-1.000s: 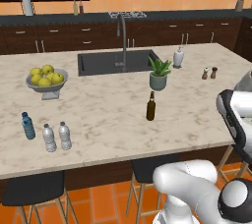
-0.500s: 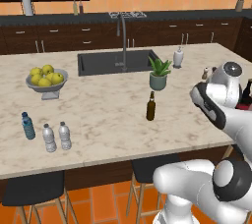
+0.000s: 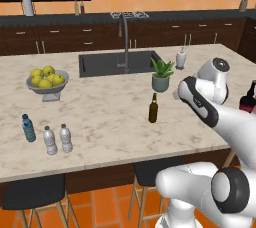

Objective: Move the plastic bottles in the middle to the plastics group, and the glass bottles in the middle to the glass group.

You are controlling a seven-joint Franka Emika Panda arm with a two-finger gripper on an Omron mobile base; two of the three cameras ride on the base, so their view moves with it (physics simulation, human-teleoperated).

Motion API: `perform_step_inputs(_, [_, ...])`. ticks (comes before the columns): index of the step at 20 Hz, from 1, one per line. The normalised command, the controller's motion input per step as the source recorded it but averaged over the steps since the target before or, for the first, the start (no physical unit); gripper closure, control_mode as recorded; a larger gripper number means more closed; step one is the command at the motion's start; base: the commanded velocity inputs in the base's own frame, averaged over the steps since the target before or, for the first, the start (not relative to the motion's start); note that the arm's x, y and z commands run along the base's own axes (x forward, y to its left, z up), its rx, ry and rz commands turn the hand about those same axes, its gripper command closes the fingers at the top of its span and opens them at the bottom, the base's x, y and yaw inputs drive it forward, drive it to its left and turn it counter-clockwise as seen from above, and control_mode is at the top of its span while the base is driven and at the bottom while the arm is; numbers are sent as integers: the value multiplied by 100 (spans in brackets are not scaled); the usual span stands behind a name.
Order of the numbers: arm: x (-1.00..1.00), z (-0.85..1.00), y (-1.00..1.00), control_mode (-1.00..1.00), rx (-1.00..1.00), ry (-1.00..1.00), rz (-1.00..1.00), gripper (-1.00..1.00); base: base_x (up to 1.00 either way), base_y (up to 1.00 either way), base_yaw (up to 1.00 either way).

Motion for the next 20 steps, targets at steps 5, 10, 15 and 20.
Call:
perform_step_inputs(5, [1,0,87,-100,-2,11,2,-100,0,0,0])
perform_step_inputs(10, [5,-12,56,-100,0,11,-2,-100,0,0,0])
perform_step_inputs(15, [11,-1,10,-100,0,22,-9,-100,0,0,0])
perform_step_inputs(20, [17,-15,0,-100,0,11,-11,-100,0,0,0])
